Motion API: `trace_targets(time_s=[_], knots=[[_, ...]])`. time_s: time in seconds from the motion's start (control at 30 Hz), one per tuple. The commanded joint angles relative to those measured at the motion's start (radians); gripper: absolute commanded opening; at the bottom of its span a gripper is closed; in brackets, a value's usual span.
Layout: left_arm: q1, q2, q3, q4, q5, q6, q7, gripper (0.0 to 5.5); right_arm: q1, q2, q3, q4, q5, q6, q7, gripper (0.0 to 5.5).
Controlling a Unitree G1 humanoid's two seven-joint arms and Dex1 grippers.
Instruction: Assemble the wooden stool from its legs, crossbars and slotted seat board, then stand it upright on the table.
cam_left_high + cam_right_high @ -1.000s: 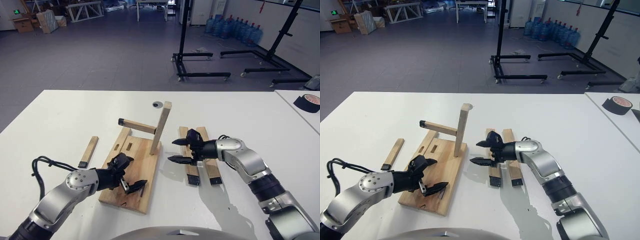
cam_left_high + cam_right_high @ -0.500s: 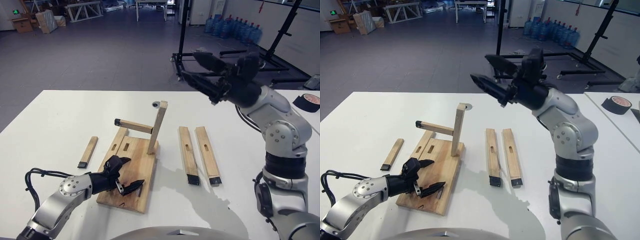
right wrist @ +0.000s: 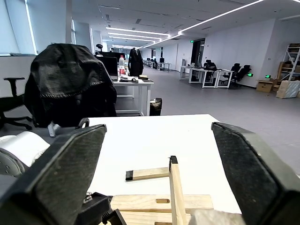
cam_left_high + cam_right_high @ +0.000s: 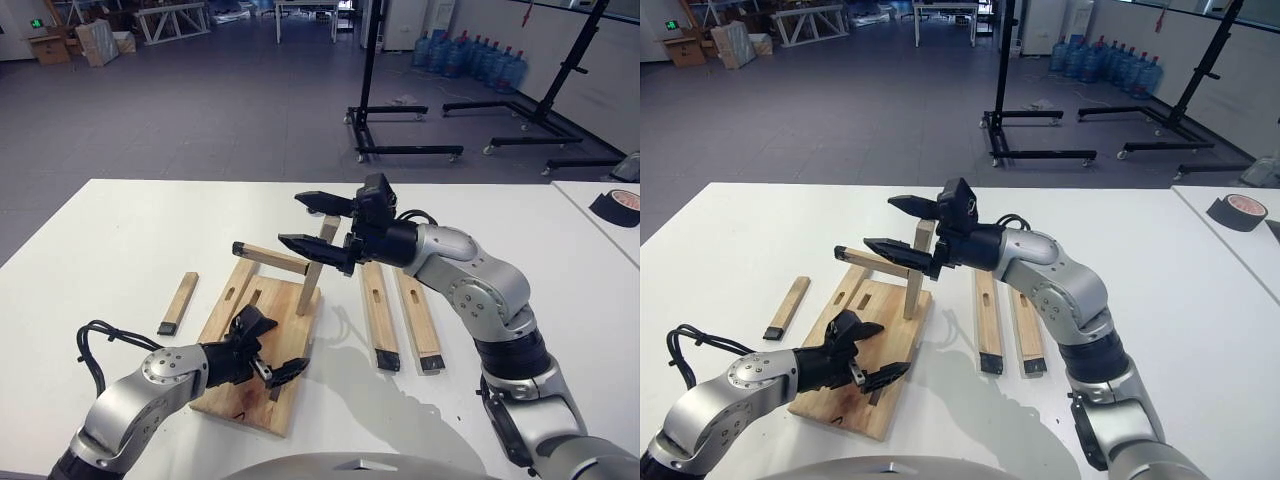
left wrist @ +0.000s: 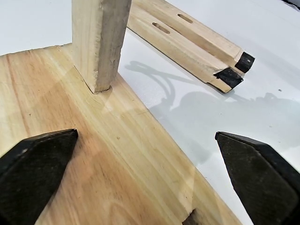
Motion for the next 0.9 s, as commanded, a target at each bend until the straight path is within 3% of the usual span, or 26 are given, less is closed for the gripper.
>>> trace_targets(time_s=[0.03, 0.3, 0.43, 0.63, 0.73, 0.9], knots=[[0.048, 0.015, -0.014, 0.09, 0.026, 0.029, -0.024, 5.4, 0.056, -0.015, 0.02, 0.038, -0.03, 0.06, -0.01, 4.1], [0.102, -0.041, 0.048, -0.083, -0.065, 0.017, -0.003, 5.4, -0.034, 0.026, -0.253, -0.126, 0.184, 0.054, -0.126, 4.1], [0.052, -0.058, 0.153, -0.096, -0.167, 0.034, -0.016, 5.4, 0.019, 0.041, -0.353, -0.141, 0.265, 0.068, -0.227, 4.1], [0.134, 0.09, 0.392, -0.038, -0.187, -0.069, -0.215, 5.4, 0.352, 0.047, -0.563, -0.222, 0.427, 0.08, -0.404, 4.1], [0.305, 0.228, 0.473, 0.003, -0.073, -0.195, -0.392, 5.4, 0.536, 0.062, -0.565, -0.244, 0.385, 0.063, -0.433, 4.1], [0.464, 0.294, 0.552, 0.074, 0.012, -0.321, -0.555, 5.4, 0.672, 0.09, -0.544, -0.208, 0.309, 0.014, -0.429, 4.1]])
